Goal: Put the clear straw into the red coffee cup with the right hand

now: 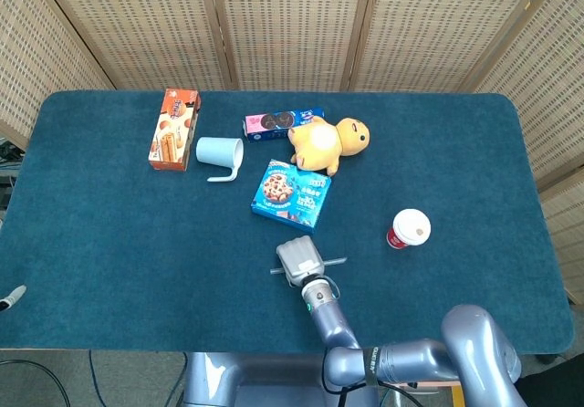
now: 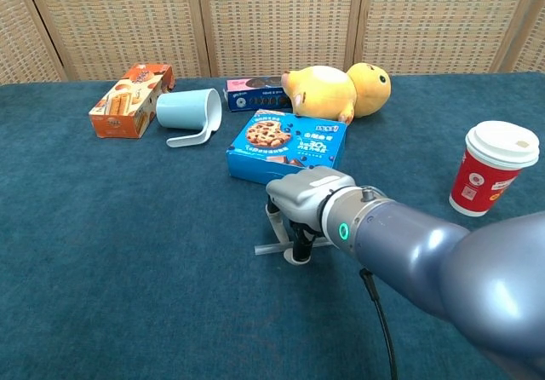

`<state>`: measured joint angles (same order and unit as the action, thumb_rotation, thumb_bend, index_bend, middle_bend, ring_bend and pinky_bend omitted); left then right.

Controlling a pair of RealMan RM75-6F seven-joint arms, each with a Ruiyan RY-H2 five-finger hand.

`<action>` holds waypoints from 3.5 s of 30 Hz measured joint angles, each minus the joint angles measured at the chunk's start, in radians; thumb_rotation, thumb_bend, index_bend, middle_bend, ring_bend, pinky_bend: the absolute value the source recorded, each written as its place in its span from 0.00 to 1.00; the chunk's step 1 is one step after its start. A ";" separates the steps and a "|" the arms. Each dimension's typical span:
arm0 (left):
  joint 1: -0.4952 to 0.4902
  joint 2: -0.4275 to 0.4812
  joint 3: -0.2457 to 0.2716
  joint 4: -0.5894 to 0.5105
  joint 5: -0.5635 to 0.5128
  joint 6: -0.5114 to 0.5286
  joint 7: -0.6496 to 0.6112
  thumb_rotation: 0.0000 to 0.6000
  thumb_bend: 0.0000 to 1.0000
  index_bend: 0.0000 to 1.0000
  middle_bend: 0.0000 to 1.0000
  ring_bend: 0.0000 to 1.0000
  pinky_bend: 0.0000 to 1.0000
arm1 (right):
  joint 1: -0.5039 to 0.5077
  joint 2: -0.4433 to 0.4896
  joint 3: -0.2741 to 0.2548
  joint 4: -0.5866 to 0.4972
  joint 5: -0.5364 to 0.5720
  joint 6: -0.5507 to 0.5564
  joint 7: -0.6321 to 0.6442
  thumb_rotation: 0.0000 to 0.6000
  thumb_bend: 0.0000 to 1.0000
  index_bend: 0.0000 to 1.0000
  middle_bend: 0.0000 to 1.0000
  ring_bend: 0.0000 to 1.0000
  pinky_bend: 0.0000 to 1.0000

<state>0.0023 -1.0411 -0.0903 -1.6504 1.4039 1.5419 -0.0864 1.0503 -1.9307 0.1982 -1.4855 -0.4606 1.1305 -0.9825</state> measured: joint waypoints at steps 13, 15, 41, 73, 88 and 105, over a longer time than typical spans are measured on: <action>-0.004 -0.002 0.002 -0.001 0.000 -0.009 0.006 1.00 0.11 0.00 0.00 0.00 0.00 | -0.035 0.058 -0.005 -0.105 -0.113 -0.014 0.087 1.00 0.46 0.71 0.88 0.74 0.94; -0.004 -0.001 0.003 -0.002 0.000 -0.008 0.007 1.00 0.11 0.00 0.00 0.00 0.00 | -0.044 0.084 0.002 -0.139 -0.135 -0.018 0.112 1.00 0.46 0.71 0.88 0.74 0.94; 0.008 0.001 0.008 -0.015 0.022 0.024 0.010 1.00 0.11 0.00 0.00 0.00 0.00 | -0.359 0.705 0.266 -0.587 -0.458 -0.083 0.947 1.00 0.48 0.73 0.89 0.74 0.94; 0.010 -0.016 0.001 -0.029 0.008 0.035 0.070 1.00 0.11 0.00 0.00 0.00 0.00 | -0.629 0.720 0.153 -0.179 -0.880 -0.031 1.862 1.00 0.48 0.73 0.89 0.74 0.94; 0.011 -0.017 0.000 -0.026 0.006 0.034 0.065 1.00 0.11 0.00 0.00 0.00 0.00 | -0.635 0.720 0.114 -0.139 -0.912 -0.011 1.901 1.00 0.48 0.73 0.89 0.74 0.94; 0.010 -0.018 0.000 -0.028 0.005 0.030 0.069 1.00 0.11 0.00 0.00 0.00 0.00 | -0.624 0.706 0.090 -0.106 -0.916 -0.011 1.914 1.00 0.48 0.73 0.89 0.74 0.94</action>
<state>0.0124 -1.0588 -0.0900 -1.6779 1.4086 1.5724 -0.0176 0.4266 -1.2247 0.2878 -1.5915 -1.3769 1.1194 0.9311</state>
